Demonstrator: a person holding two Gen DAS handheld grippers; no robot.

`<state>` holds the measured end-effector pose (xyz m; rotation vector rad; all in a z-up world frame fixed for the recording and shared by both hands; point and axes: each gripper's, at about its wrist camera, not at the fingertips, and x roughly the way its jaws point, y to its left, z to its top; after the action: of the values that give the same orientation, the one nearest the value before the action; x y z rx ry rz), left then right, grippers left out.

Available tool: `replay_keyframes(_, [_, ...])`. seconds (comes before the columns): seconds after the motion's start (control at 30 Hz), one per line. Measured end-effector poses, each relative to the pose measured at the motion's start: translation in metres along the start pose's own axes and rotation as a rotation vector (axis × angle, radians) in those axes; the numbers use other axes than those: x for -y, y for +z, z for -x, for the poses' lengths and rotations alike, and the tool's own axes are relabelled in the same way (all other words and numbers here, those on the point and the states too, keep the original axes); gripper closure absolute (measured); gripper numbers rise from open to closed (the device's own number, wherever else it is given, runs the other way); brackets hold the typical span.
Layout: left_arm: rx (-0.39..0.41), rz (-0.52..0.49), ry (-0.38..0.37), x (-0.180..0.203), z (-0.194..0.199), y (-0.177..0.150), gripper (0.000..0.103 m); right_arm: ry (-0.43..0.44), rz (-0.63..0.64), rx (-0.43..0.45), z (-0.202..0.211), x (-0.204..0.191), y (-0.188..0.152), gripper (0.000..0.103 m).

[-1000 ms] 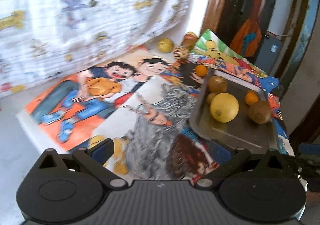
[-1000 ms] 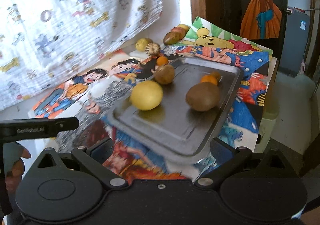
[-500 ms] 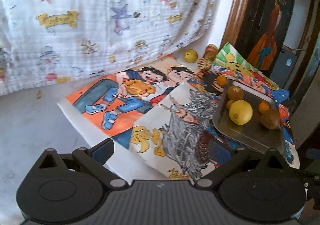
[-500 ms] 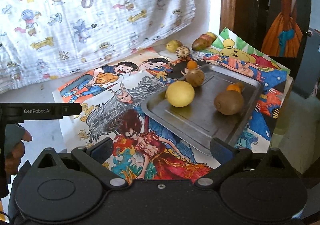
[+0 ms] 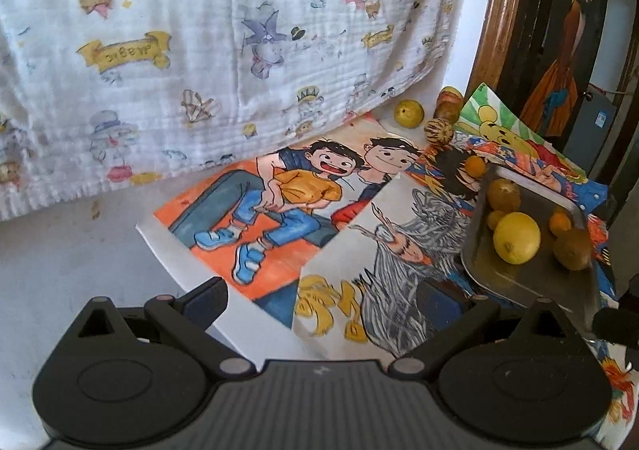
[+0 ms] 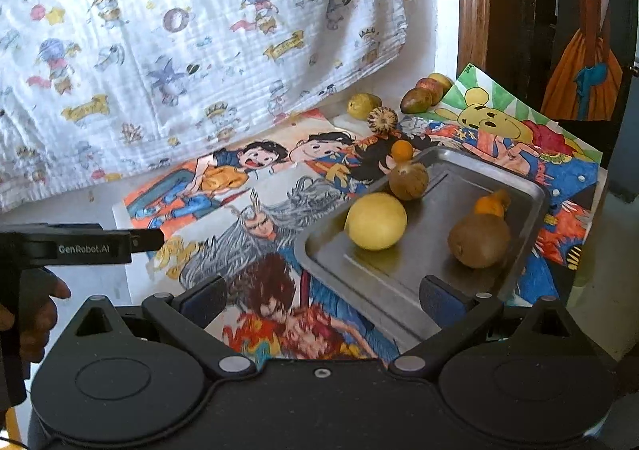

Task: Organize fruits
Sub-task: 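Withdraw both open tools from the tray, then move the left tool to the striped melon-like fruit while the right tool reaches a small orange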

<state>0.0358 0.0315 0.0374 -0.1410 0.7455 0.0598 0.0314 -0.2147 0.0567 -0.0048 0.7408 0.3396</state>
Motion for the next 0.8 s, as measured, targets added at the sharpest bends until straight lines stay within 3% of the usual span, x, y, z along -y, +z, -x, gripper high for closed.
replay_keyframes(0.3, [0.021,-0.038,0.006,0.004,-0.031,0.043,0.0,0.022,-0.031,0.068,-0.015,0.014,0.042,0.001])
replay_keyframes(0.8, [0.245,-0.157,-0.071,0.039,-0.036,0.149,0.0,0.026,0.126,0.334,0.001,0.058,0.169,0.001])
